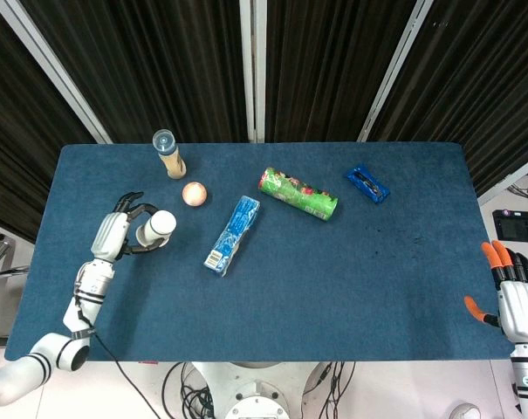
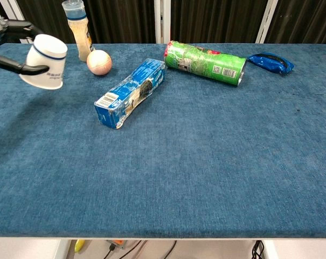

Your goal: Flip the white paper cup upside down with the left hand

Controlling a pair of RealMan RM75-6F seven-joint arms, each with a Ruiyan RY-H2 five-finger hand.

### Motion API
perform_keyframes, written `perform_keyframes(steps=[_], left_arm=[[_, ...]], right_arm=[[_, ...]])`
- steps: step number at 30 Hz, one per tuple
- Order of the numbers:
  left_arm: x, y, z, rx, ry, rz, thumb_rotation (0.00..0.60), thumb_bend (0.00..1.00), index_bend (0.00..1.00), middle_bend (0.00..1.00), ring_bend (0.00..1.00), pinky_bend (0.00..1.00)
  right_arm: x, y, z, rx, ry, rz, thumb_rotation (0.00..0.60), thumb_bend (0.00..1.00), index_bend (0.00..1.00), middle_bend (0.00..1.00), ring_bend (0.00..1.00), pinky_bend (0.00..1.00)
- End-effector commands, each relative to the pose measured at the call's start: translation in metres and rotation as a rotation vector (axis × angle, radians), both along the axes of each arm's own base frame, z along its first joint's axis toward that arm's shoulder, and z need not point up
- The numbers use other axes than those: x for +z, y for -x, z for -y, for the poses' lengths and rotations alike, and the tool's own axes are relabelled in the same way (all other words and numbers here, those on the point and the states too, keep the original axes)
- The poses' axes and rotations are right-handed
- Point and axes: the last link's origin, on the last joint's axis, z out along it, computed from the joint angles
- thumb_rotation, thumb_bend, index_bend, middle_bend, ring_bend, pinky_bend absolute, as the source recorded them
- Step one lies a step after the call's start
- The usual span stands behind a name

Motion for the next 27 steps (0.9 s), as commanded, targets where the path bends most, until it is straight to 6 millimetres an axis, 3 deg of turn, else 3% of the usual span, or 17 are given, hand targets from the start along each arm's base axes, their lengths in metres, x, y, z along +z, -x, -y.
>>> perform_keyframes(steps=[1, 18, 27], left_arm=[[-0.016, 0.021, 0.017, 0.02, -0.063, 0.079, 0.6, 0.22, 0.44, 0.44, 0.1, 0.03], [-0.027, 0.045, 0.02, 0.092, -0.023, 0.115, 0.6, 0.22, 0.39, 0.42, 0.1, 0.02], [-0.023, 0.046, 0.021, 0.068, 0.006, 0.105, 0.6, 0.22, 0.14, 0.2, 0.03, 0.02]], right_arm=[[0.0, 0.0, 0.0, -0.001, 0.001, 0.0, 0.6, 0.19, 0.0, 0.0, 0.0, 0.0], [0.0, 0.0, 0.0, -0.005, -0.008, 0.008, 0.6, 0.19, 0.0, 0.0, 0.0, 0.0], [0.0, 0.0, 0.001, -0.003, -0.006, 0.006, 0.6, 0.19, 0.0, 0.0, 0.0, 0.0]])
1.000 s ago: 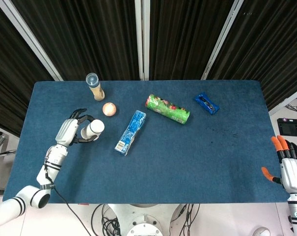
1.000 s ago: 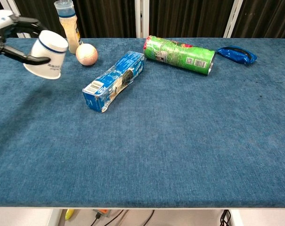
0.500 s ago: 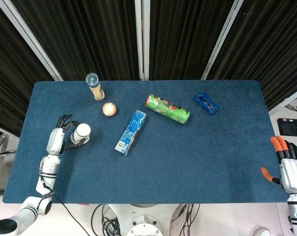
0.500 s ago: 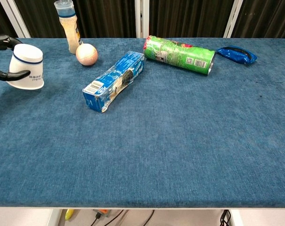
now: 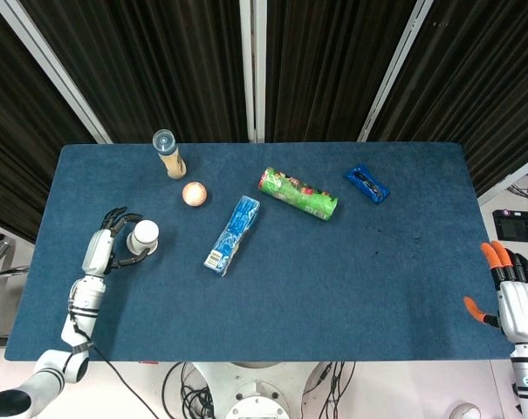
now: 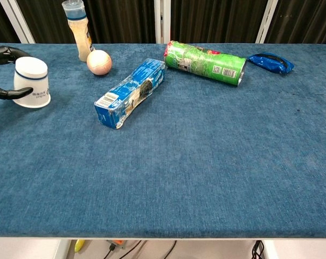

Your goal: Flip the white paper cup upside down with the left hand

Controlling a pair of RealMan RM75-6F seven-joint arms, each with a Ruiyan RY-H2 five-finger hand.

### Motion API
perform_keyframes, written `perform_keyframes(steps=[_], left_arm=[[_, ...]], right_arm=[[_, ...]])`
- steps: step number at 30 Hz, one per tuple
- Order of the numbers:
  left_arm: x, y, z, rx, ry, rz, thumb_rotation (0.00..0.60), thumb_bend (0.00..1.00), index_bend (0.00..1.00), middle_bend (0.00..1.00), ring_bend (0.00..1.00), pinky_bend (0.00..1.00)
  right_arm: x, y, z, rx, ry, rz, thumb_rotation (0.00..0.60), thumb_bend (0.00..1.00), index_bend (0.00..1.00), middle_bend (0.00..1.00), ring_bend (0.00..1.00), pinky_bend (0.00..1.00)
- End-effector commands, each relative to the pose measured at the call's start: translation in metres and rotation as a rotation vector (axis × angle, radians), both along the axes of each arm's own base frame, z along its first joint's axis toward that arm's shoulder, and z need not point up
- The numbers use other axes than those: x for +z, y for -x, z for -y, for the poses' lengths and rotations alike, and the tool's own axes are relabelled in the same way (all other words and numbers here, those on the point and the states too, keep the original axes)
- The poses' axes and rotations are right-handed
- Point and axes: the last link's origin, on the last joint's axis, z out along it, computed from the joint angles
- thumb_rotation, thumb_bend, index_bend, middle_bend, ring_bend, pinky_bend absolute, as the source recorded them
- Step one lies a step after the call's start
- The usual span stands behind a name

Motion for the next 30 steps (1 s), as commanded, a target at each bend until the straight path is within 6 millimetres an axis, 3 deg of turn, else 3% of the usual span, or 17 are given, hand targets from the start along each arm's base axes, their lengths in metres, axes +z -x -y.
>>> perform_keyframes(steps=[1, 9, 12, 16, 20, 22, 30], left_arm=[[0.001, 0.0, 0.001, -0.003, -0.006, -0.009, 0.6, 0.22, 0.13, 0.19, 0.03, 0.03], [0.019, -0.008, 0.002, -0.061, -0.095, -0.035, 0.6, 0.22, 0.13, 0.18, 0.03, 0.05], [0.04, -0.012, 0.003, -0.113, -0.155, -0.125, 0.6, 0.22, 0.13, 0.18, 0.03, 0.07], [0.082, -0.002, 0.011, -0.072, -0.086, -0.449, 0.6, 0.22, 0.15, 0.17, 0.02, 0.09], [0.136, -0.015, 0.047, 0.024, -0.098, -0.689, 0.6, 0.21, 0.11, 0.15, 0.0, 0.08], [0.149, -0.015, 0.069, 0.071, -0.093, -0.738, 0.6, 0.2, 0.11, 0.13, 0.0, 0.08], [0.159, 0.013, 0.128, 0.231, -0.051, -0.887, 0.6, 0.16, 0.07, 0.04, 0.0, 0.02]], right_arm=[[0.0, 0.0, 0.0, 0.002, -0.001, -0.001, 0.6, 0.19, 0.0, 0.0, 0.0, 0.0], [0.001, -0.003, 0.0, 0.034, 0.018, -0.001, 0.6, 0.19, 0.0, 0.0, 0.0, 0.0], [0.005, -0.004, -0.001, 0.035, 0.026, -0.006, 0.6, 0.19, 0.0, 0.0, 0.0, 0.0], [0.007, -0.002, -0.002, 0.029, 0.006, -0.031, 0.6, 0.18, 0.0, 0.0, 0.0, 0.0], [0.005, 0.001, -0.003, 0.02, -0.025, -0.061, 0.6, 0.18, 0.0, 0.0, 0.0, 0.0], [0.004, 0.002, -0.005, 0.02, -0.025, -0.076, 0.6, 0.18, 0.0, 0.0, 0.0, 0.0], [0.003, 0.002, -0.013, 0.02, 0.002, -0.112, 0.6, 0.18, 0.0, 0.0, 0.0, 0.0]])
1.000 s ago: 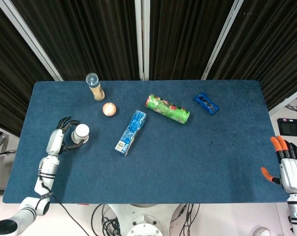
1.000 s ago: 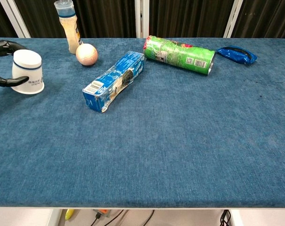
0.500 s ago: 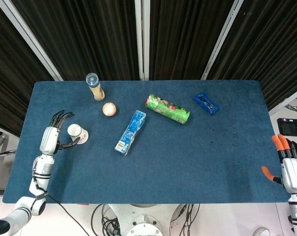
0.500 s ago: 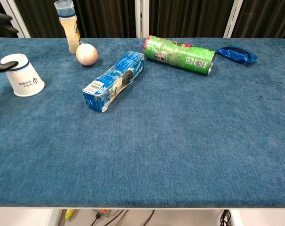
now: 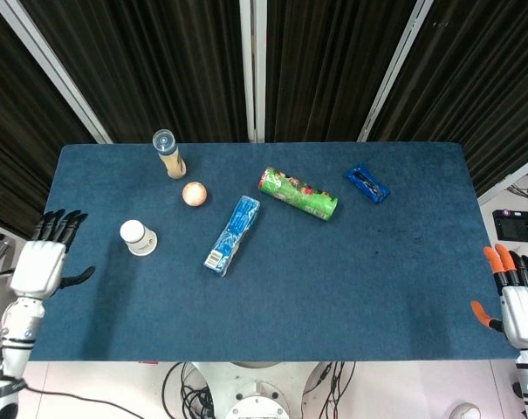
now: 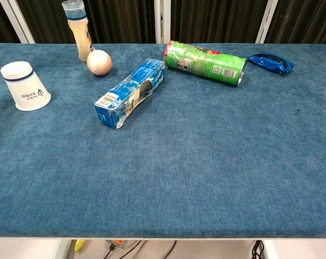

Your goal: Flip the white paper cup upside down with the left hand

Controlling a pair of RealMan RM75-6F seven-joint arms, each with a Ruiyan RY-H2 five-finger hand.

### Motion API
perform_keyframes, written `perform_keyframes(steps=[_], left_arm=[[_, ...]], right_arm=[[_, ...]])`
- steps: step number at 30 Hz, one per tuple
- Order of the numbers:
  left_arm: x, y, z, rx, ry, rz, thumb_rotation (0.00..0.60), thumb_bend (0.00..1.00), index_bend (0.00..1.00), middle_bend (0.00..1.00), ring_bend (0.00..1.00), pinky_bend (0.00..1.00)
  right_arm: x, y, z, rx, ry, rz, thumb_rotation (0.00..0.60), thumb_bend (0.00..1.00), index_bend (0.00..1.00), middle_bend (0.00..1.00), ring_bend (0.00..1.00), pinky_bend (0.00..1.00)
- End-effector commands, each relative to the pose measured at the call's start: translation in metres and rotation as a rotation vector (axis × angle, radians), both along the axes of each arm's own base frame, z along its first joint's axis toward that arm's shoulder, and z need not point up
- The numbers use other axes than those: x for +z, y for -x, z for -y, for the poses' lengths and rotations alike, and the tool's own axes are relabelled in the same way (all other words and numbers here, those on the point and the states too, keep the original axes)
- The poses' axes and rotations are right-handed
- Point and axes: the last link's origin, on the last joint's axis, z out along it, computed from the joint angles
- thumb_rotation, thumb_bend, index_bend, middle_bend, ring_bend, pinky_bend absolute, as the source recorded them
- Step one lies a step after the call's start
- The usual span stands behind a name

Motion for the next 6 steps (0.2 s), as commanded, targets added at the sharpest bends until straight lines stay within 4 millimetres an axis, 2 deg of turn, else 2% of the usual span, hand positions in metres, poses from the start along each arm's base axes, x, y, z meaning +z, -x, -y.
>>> perform_keyframes(steps=[1, 6], left_arm=[[0.0195, 0.0273, 0.0474, 0.16, -0.019, -0.107, 0.6, 0.16, 0.07, 0.04, 0.0, 0.01], [0.0231, 0.034, 0.0572, 0.16, -0.043, -0.086, 0.6, 0.16, 0.07, 0.03, 0.0, 0.0]], right_arm=[[-0.0014, -0.0015, -0.002, -0.004, -0.005, 0.009, 0.6, 0.18, 0.0, 0.0, 0.0, 0.0], [-0.0044, -0.0075, -0.0019, 0.011, -0.002, 0.008, 0.6, 0.18, 0.0, 0.0, 0.0, 0.0]])
